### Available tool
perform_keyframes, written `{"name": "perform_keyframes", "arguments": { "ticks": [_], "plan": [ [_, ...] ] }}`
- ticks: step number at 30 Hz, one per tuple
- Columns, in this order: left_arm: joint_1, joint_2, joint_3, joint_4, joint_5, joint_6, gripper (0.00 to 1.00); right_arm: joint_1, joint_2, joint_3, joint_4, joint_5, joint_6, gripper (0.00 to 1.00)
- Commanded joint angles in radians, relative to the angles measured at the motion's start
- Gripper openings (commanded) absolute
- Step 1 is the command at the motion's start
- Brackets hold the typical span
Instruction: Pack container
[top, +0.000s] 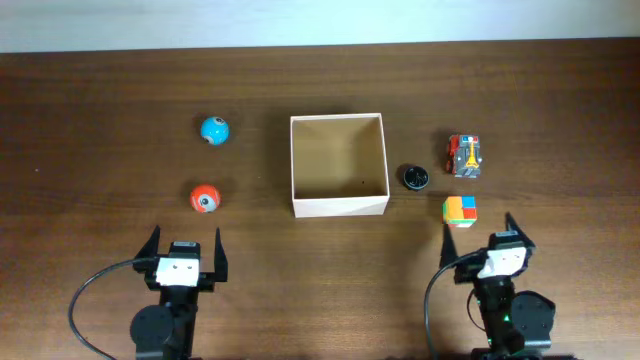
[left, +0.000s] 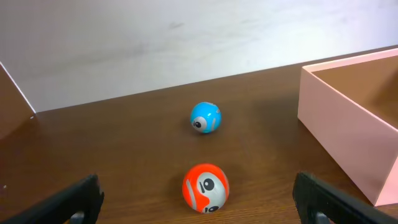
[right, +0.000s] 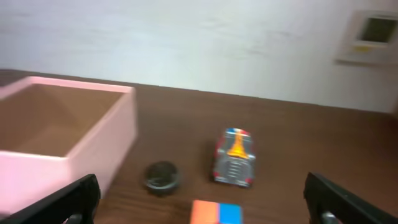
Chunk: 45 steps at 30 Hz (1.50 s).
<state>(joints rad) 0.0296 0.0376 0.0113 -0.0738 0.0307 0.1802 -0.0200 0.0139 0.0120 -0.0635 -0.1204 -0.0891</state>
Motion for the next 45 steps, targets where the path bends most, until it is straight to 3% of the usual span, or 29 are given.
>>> {"name": "perform_keyframes", "arguments": {
  "ticks": [1,11,16,28,33,45],
  "plan": [
    [0.006,0.003,-0.002,-0.005,0.026,0.016,0.99,-0.006,-0.01,0.035,0.0,-0.161,0.042,0.99],
    [0.006,0.003,-0.002,-0.005,0.026,0.016,0.99,-0.006,0.127,0.324,-0.261,-0.094,0.059,0.99],
    [0.006,0.003,-0.002,-0.005,0.026,0.016,0.99,-0.006,0.369,0.539,-0.466,0.026,0.06,0.99],
    [0.006,0.003,-0.002,-0.005,0.026,0.016,0.99,-0.007,1.044,1.081,-0.951,0.047,0.06,0.99],
    [0.006,0.003,-0.002,-0.005,0.026,0.016,0.99,-0.006,1.233,1.17,-1.044,0.041,0.061,0.99],
    [0.006,0.003,-0.002,-0.005,0.026,0.016,0.99,-0.007,1.49,1.172,-1.028,-0.003,0.064,0.99]
  ]
}}
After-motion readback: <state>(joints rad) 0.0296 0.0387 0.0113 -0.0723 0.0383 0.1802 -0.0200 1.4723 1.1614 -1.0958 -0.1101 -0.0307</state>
